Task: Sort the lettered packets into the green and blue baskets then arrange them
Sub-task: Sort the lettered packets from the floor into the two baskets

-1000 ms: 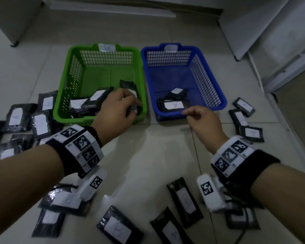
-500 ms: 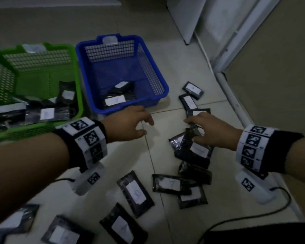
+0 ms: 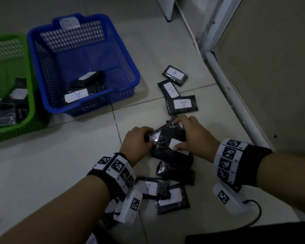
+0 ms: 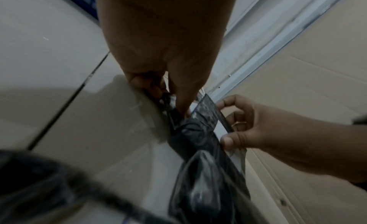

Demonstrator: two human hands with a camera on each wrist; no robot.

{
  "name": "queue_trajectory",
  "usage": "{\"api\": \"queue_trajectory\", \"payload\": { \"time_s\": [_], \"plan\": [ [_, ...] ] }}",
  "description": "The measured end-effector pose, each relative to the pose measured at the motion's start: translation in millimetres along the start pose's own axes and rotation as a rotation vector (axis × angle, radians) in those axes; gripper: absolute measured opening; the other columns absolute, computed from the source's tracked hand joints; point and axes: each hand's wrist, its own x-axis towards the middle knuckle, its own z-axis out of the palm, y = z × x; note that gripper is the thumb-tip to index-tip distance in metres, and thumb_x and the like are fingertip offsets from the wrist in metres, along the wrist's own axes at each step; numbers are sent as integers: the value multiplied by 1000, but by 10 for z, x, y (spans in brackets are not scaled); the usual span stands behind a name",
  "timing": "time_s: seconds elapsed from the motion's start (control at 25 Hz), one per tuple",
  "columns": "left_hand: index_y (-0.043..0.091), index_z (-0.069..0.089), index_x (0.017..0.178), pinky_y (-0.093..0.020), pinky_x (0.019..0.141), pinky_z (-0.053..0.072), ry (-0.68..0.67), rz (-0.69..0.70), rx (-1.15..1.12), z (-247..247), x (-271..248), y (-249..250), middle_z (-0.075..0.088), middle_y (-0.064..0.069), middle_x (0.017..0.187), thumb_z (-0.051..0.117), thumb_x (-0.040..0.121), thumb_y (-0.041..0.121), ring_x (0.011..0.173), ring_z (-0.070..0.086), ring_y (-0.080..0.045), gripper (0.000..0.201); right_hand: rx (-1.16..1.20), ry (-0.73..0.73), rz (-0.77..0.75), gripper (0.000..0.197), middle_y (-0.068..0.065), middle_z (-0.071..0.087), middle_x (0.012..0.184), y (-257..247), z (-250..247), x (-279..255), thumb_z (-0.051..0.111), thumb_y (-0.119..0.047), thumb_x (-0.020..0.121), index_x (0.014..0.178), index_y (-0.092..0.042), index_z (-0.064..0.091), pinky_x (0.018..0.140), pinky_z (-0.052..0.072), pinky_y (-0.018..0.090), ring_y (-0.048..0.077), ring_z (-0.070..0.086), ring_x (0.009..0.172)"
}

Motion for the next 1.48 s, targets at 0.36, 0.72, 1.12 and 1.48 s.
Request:
{"api": "queue_trajectory", "payload": {
  "time_s": [0.36, 0.72, 1.12, 1.48],
  "plan": [
    [4, 58, 113, -32, 70, 59, 152, -248, -909, -561, -123, 6, 64, -14, 94, 52, 95, 17, 82, 63, -24, 22, 523, -32, -10, 23, 7, 71, 100, -201, -436, 412, 62, -28, 89, 105, -12, 64, 86, 55, 40, 23, 68, 94],
    [22, 50, 115, -34, 67, 59, 610, -64, -785, -1131, -194, -158, 65, -4, 101, 58, 92, 20, 85, 67, -19, 24, 887, 52, 34, 14, 12, 66, 85, -770, -406, 569, 52, -25, 96, 98, -14, 59, 36, 46, 23, 19, 61, 57],
    [14, 48, 121, -35, 73, 47, 827, -274, -285, -1859, 107, -763, 62, -11, 109, 49, 94, 19, 91, 59, -32, 28, 746, 205, -89, 39, 10, 65, 99, -1668, -582, 1453, 53, -8, 88, 126, -11, 42, 47, 56, 30, 23, 62, 62],
    [13, 62, 119, -41, 94, 41, 727, -83, 283, -1703, 106, -970, 54, -9, 123, 55, 87, 24, 108, 49, -35, 34, -108, 5, 2, 38, 22, 48, 136, -1911, -225, 1879, 42, -5, 96, 133, 3, 39, 95, 41, 35, 33, 50, 123]
  ]
}}
